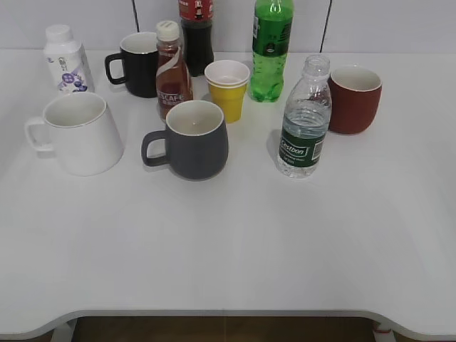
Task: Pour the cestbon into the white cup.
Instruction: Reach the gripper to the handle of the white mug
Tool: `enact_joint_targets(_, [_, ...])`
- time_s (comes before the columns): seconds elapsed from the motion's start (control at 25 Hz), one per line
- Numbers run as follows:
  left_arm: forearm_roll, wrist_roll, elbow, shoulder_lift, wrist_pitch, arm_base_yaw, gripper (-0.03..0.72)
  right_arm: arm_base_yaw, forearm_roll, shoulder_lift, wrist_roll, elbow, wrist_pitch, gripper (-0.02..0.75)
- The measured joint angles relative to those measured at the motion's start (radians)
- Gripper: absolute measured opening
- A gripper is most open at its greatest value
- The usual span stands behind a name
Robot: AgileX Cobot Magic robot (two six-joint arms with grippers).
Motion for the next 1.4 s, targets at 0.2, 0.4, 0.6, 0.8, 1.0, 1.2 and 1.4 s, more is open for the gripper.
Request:
enact_joint_targets(0.2, [0.036, 0.000, 0.025, 0.367, -0.219, 0.000, 0.237, 0.000, 0.001, 0.000, 0.000, 0.000, 0.000, 0.589])
enact_joint_targets(0.4, [0.060, 0.000, 0.066, 0.698, -0.466, 0.000, 0.238, 0.000, 0.001, 0.000, 0.000, 0.000, 0.000, 0.589])
enact_joint_targets(0.6, [0.067, 0.000, 0.173, 0.915, -0.657, 0.000, 0.238, 0.000, 0.002, 0.000, 0.000, 0.000, 0.000, 0.589])
enact_joint_targets(0.8, [0.090, 0.000, 0.226, 1.095, -0.913, 0.000, 0.255, 0.000, 0.003, 0.000, 0.000, 0.000, 0.000, 0.589])
enact_joint_targets(1.0, [0.093, 0.000, 0.208, 1.267, -1.090, 0.000, 0.354, 0.000, 0.003, 0.000, 0.000, 0.000, 0.000, 0.589])
enact_joint_targets(1.2, [0.099, 0.000, 0.166, 1.369, -1.133, 0.000, 0.374, 0.000, 0.003, 0.000, 0.000, 0.000, 0.000, 0.589])
enact_joint_targets(1.4, [0.099, 0.000, 0.094, 1.417, -1.136, 0.000, 0.357, 0.000, 0.003, 0.000, 0.000, 0.000, 0.000, 0.589])
